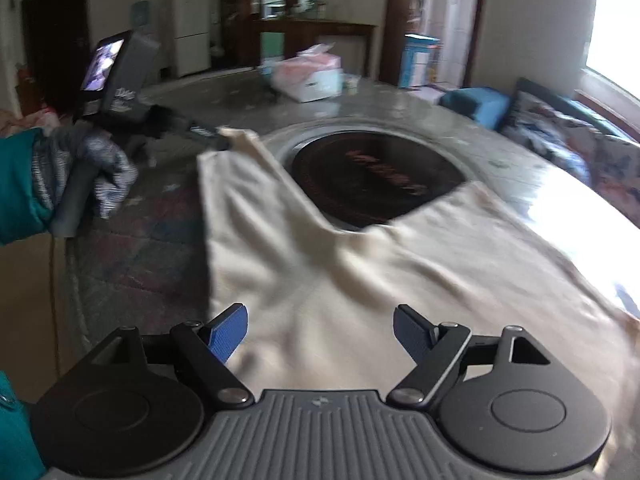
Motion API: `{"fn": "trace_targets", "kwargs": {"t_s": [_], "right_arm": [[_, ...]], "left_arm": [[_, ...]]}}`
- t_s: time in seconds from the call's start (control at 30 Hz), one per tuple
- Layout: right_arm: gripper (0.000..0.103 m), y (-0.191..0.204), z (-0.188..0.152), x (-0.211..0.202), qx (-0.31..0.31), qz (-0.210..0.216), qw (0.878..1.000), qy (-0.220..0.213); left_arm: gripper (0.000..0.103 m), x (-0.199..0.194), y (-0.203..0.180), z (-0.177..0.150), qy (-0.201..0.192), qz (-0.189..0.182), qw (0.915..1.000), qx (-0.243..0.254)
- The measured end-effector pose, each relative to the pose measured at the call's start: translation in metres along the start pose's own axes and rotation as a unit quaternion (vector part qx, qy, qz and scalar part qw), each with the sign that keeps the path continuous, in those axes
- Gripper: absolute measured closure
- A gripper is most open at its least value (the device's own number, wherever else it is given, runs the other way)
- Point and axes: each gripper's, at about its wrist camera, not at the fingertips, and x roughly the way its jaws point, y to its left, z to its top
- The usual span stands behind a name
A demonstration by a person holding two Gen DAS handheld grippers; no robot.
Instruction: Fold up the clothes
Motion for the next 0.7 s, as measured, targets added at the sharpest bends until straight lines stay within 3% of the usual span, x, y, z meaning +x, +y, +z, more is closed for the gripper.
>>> {"fn": "trace_targets", "kwargs": {"t_s": [0.17,0.2,0.27,0.4,0.57,0.7], "right_arm": [[0.021,-0.025,-0.021,-0.027,0.020,-0.068,0.997,0.013],[0.021,-0.029,-0.026,-0.032,0.023,-0.080,0.996,0.015],[0.021,-0.034,-0.036,-0.039,0.022,-0.101,0.994,0.024],[0.020,-0.032,-0.054,-0.045,0.020,-0.108,0.993,0.035],[0.020,-0.018,-0.067,-0.053,0.001,-0.110,0.993,0.029],[0.020,-0.014,-0.071,-0.056,0.008,-0.108,0.994,0.021]], "left_arm": [[0.081,-0.008,-0.002,0.000,-0.005,-0.002,1.0000,0.005],[0.078,-0.011,-0.003,0.001,-0.007,-0.001,0.9999,0.007],[0.061,-0.019,-0.007,0.002,-0.012,-0.003,0.9998,0.013],[0.046,-0.038,-0.020,0.004,-0.021,-0.026,0.9992,0.020],[0.038,-0.067,-0.057,-0.002,-0.025,-0.096,0.9934,0.056],[0.037,-0.089,-0.099,-0.013,-0.022,-0.169,0.9800,0.103]]}}
